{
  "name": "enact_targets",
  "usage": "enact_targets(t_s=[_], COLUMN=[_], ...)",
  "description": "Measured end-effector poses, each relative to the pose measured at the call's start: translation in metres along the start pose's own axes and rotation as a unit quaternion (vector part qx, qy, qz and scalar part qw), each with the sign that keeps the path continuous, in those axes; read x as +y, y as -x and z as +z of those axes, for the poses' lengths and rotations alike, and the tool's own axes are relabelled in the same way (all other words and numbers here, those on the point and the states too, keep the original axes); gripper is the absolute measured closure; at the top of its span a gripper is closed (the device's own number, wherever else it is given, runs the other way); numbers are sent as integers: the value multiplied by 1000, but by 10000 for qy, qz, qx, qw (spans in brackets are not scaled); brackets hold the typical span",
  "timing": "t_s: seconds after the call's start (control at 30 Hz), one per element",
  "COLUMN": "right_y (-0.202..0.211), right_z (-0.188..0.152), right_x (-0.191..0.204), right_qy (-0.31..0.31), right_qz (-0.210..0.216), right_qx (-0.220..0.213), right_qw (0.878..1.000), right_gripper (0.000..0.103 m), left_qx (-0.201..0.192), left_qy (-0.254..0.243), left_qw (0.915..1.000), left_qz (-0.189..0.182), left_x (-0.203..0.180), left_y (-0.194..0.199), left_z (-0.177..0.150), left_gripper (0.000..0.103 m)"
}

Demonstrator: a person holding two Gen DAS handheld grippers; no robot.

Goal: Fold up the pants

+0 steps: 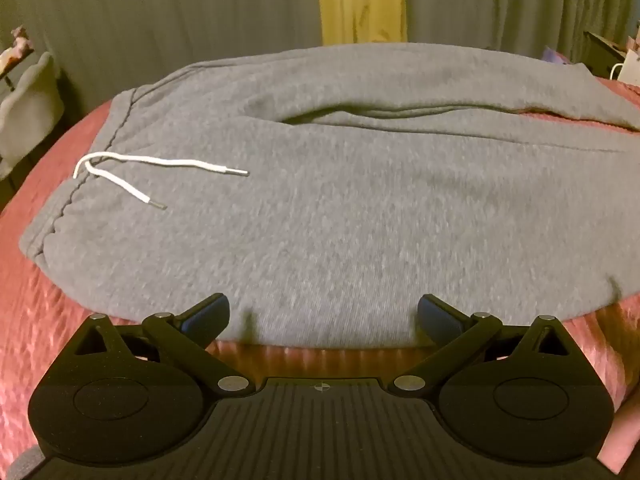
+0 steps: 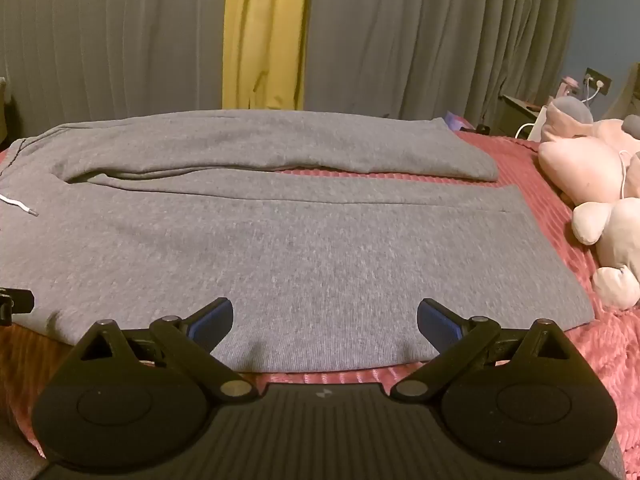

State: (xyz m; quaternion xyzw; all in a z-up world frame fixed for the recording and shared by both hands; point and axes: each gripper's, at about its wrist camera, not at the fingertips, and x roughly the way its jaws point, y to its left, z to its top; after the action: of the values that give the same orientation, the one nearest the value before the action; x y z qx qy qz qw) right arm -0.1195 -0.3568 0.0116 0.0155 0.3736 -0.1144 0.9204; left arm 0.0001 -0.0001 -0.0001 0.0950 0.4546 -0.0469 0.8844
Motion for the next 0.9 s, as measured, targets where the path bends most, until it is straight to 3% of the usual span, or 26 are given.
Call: enact_targets(t_s=[0.9], right_y=[-5], right_z=[-3], right_x=[1], right_qy=[-10], right_qz=[-7], right_qx=[70], right_qw=[10000], right_gripper=[4], left_qx=[32], left_qy=[-61], left_qw=[10000], left_qz=[5], left_x=[-2], left_y=[-1], left_z=[-3], left_gripper=[0])
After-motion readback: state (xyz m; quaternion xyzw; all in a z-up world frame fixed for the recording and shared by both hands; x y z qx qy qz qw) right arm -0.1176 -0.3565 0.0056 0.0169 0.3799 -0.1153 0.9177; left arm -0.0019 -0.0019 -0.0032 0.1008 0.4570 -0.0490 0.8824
